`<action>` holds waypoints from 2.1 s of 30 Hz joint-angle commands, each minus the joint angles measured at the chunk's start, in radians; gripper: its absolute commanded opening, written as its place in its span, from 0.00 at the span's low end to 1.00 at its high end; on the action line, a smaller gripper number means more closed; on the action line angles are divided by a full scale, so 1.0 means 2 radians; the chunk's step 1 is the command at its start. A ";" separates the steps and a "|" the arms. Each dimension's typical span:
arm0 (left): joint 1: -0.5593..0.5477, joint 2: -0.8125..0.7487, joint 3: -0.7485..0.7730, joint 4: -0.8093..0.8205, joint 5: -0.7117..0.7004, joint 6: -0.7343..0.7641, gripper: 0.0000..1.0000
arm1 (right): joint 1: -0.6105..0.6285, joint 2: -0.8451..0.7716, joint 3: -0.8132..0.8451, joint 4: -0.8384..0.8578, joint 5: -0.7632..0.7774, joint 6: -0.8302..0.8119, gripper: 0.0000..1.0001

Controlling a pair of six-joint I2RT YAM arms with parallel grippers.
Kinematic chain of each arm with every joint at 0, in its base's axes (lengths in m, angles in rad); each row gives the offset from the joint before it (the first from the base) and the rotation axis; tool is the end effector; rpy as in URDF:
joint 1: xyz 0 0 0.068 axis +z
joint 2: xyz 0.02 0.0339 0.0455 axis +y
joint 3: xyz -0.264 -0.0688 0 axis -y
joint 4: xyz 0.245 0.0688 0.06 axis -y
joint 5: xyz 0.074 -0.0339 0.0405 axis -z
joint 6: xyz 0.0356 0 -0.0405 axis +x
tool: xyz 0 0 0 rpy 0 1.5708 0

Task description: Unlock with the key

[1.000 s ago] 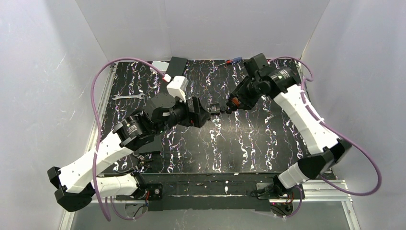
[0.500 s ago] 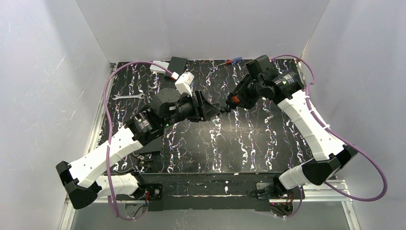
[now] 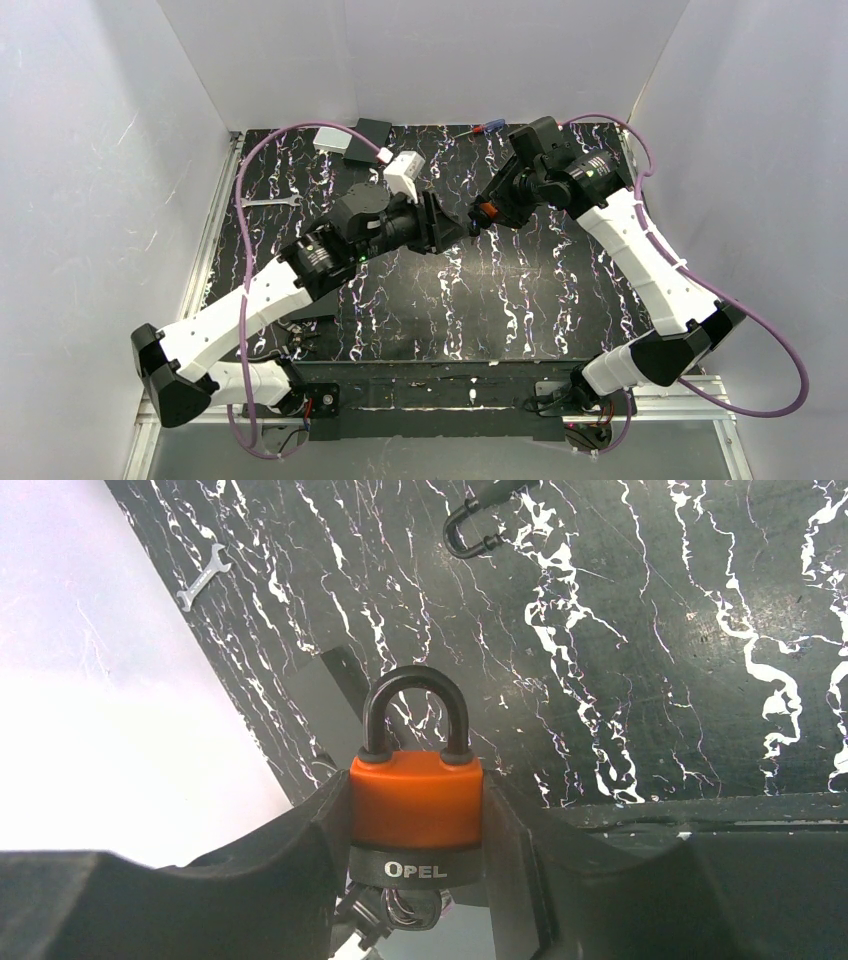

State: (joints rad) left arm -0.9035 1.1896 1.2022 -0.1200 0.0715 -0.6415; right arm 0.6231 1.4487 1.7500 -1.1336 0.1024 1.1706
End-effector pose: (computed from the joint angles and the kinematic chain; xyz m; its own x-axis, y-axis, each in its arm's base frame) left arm 0.1681 -0.2175 0.4099 -0.5483 -0.2685 -0.7920 0.6233 0.5003 -0.6011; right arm 0.2276 0.1591 0.4246 -0.7171 0.6128 -0.3319 0.3487 0.7278 0.5905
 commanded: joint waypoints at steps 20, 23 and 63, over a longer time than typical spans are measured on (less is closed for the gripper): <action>-0.042 0.074 0.058 -0.006 -0.060 0.019 0.28 | 0.004 -0.025 0.007 0.009 0.007 -0.010 0.01; -0.044 0.073 0.059 -0.009 -0.077 0.018 0.25 | 0.004 -0.028 0.005 0.009 0.005 -0.012 0.01; -0.053 0.142 0.121 -0.060 -0.098 0.049 0.00 | 0.005 -0.026 0.029 -0.035 0.024 -0.014 0.01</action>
State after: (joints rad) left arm -1.0039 1.4536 1.4059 -0.2203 -0.0967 -0.5995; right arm 0.6220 1.4273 1.7508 -1.1870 0.1764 1.1221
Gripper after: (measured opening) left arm 0.040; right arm 0.532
